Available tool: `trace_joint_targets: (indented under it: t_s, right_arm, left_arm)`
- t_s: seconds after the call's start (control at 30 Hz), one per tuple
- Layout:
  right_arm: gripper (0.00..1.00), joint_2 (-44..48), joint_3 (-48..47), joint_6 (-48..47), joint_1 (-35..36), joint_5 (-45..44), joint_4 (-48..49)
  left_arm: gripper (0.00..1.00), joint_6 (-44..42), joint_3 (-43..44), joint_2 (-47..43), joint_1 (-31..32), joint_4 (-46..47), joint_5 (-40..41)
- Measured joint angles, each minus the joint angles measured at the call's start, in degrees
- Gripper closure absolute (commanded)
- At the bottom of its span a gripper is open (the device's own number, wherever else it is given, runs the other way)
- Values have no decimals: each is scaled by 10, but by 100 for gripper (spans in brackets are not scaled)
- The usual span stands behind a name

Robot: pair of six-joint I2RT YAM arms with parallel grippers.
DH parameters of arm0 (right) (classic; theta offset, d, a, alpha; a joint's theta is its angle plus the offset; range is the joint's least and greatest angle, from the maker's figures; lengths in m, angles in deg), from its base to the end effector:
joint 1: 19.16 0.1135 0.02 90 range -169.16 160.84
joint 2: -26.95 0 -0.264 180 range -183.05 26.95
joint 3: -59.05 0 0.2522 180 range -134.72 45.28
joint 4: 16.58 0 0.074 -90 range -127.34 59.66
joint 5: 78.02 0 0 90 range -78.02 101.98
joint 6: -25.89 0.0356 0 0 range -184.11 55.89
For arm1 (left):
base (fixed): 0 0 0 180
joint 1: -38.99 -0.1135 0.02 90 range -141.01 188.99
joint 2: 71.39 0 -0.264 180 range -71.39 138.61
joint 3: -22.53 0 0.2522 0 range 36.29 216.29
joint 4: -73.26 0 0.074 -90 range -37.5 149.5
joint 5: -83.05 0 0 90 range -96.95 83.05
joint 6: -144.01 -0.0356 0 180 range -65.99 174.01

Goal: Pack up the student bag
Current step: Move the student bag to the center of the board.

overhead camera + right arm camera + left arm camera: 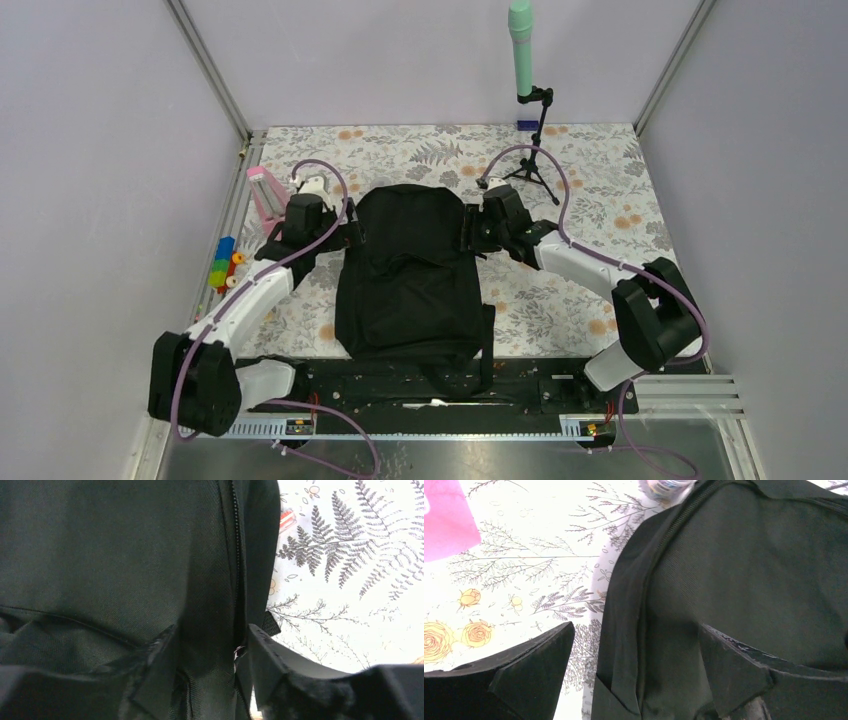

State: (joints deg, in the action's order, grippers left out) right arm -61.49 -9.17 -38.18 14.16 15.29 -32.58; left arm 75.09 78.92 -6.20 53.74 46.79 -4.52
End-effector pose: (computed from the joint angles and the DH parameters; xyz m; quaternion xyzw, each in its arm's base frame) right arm 0.2812 0.1873 0.2255 -0.0705 0.8888 0.2459 0.3803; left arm 0.2401 -0.0617 0.2513 -0.0588 0.8860 -0.1234 0.4431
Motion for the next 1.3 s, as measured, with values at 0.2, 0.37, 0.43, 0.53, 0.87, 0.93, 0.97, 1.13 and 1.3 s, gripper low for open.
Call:
trace_joint_targets:
  t_s: [0.2,0.37,0.43,0.53,0.87,0.93,0.97,1.13,1.3]
  right_arm:
    - [88,-10,-1,16,0,24,22]
    - [100,-13,-3,23,-1,38,30]
    - [100,-13,-3,23,-1,39,29]
    - [100,-10,-3,23,-1,39,26]
    - [100,148,31,22,0,31,-42]
    - [100,195,47,22,0,19,-69]
    - [100,215,52,21,0,14,-82]
    - [100,328,71,13,-1,-39,-175]
    - [100,413,70,-14,-1,-134,-269]
  left_arm:
    - [67,28,-1,82,-32,55,-28]
    - [100,36,-1,122,-40,91,-85]
    - [100,34,-1,128,-42,95,-100]
    - [100,34,-1,123,-43,96,-120]
    - [100,26,7,-3,33,57,-153]
    - [100,22,19,-14,70,37,-150]
    - [100,20,24,-17,87,27,-149]
    - [100,18,63,-22,194,-14,-131]
    - [100,18,132,13,285,-23,-115]
